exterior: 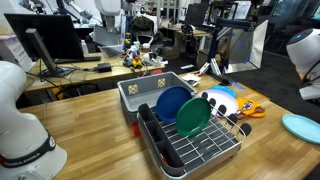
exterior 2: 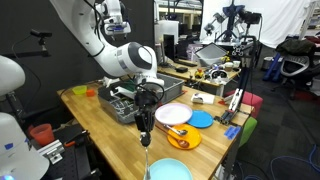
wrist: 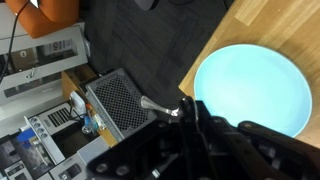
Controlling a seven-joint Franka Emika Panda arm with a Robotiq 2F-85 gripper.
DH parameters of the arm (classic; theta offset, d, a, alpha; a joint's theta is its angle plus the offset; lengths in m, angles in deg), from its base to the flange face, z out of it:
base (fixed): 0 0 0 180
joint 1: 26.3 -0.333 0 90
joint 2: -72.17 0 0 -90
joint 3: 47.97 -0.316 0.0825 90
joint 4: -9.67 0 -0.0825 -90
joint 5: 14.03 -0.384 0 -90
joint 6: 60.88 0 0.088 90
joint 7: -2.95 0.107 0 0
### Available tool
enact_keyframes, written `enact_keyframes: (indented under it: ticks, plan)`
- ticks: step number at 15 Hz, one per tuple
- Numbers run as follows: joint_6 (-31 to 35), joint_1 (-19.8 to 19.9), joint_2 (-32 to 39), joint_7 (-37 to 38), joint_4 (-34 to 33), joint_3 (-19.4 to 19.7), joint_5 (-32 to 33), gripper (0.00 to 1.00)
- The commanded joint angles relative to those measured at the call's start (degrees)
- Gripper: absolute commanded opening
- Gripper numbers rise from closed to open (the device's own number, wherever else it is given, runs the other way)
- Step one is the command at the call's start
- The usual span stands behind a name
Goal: Remove the spoon from dish rack and put it on the blue plate
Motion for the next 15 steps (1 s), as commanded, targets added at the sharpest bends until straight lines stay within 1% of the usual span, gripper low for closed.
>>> enact_keyframes:
  ticks: [1, 3, 4, 5, 7, 10, 15]
  plan:
    - [2.32, -15.22, -1.13, -2.40, -0.42, 15.61, -3.20, 0.02]
    - [2.48, -24.25, 0.30, -2.26, -1.19, 24.48, -3.85, 0.02]
    - [2.54, -28.07, 1.19, -2.24, -1.63, 28.44, -4.29, 0.02]
    - [2.64, -31.10, 2.44, -2.15, -2.21, 31.64, -4.36, 0.02]
    - [3.03, -35.50, 4.72, -2.24, -3.41, 36.29, -4.74, 0.02]
    - [4.68, -39.20, 8.74, -4.67, -6.01, 40.33, -7.16, 0.02]
    - [4.20, -42.82, 15.79, -7.49, -12.28, 44.26, -11.27, 0.02]
